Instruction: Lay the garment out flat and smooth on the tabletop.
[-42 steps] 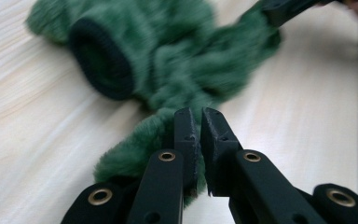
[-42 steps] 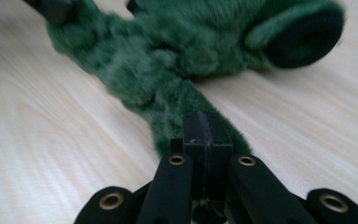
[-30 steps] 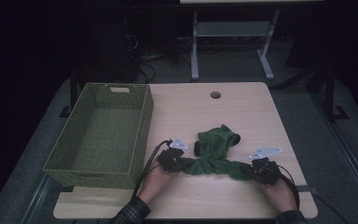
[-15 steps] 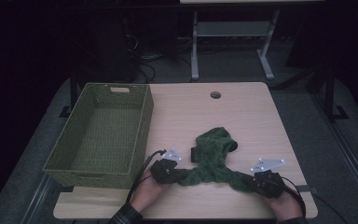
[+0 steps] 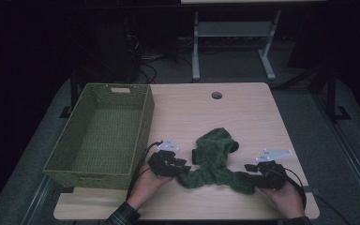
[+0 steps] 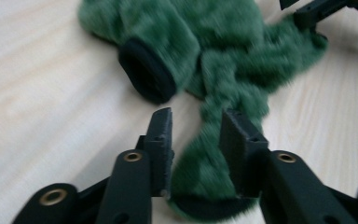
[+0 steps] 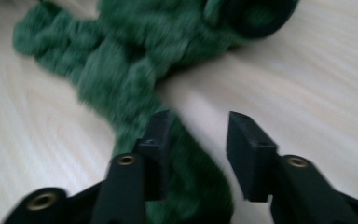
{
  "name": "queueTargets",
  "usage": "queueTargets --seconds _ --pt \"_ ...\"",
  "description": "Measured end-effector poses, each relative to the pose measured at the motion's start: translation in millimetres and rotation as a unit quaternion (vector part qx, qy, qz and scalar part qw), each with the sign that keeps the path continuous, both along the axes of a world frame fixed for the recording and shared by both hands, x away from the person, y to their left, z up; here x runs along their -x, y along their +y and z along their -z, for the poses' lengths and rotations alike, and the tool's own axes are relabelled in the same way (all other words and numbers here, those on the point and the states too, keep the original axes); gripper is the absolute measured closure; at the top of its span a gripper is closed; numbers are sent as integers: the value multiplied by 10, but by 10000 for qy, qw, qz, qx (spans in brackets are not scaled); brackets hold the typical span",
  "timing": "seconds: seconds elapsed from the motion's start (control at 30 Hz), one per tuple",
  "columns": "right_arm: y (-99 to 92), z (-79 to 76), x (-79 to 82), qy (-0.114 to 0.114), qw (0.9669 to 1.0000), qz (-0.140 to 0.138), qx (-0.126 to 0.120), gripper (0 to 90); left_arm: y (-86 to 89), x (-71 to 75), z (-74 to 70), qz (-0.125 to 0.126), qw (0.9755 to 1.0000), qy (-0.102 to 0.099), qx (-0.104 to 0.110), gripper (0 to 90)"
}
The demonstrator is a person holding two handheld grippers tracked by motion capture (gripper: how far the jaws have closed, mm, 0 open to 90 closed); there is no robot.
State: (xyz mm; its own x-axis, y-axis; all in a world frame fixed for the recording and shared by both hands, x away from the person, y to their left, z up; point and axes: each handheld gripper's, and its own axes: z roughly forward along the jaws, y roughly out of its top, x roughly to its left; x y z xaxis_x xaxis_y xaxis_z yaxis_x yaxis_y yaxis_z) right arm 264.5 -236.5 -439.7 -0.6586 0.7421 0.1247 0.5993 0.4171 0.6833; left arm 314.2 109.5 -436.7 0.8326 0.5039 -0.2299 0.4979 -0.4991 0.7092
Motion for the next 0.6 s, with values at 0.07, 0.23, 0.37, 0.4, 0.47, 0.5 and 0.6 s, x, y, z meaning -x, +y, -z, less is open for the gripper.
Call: queueTargets --seconds 0.07,0.23,0.37,0.4,0.47,0.5,0.6 --pt "18 -16 -91 -1 9999 92 -67 500 -35 -73 0 -54 10000 -29 -58 547" --pt "69 -38 -247 -17 9997 220 -82 393 -100 -216 31 -100 9998 -129 -138 428" --pt "132 -84 -418 -47 9995 280 -115 364 -165 -351 116 -100 9996 -122 -249 384" --pt "148 -89 -445 -37 9994 298 -141 364 -177 -365 135 -96 9995 -114 -275 374" --pt "176 -97 -511 -30 9995 280 -160 359 -197 -388 162 -89 9995 -82 -277 366" --pt "184 -93 -538 -49 9994 269 -198 359 -197 -388 162 -89 9995 -82 -277 366" --pt "197 -78 -590 20 9991 310 -285 350 -237 -441 180 -29 9997 -69 -239 358"
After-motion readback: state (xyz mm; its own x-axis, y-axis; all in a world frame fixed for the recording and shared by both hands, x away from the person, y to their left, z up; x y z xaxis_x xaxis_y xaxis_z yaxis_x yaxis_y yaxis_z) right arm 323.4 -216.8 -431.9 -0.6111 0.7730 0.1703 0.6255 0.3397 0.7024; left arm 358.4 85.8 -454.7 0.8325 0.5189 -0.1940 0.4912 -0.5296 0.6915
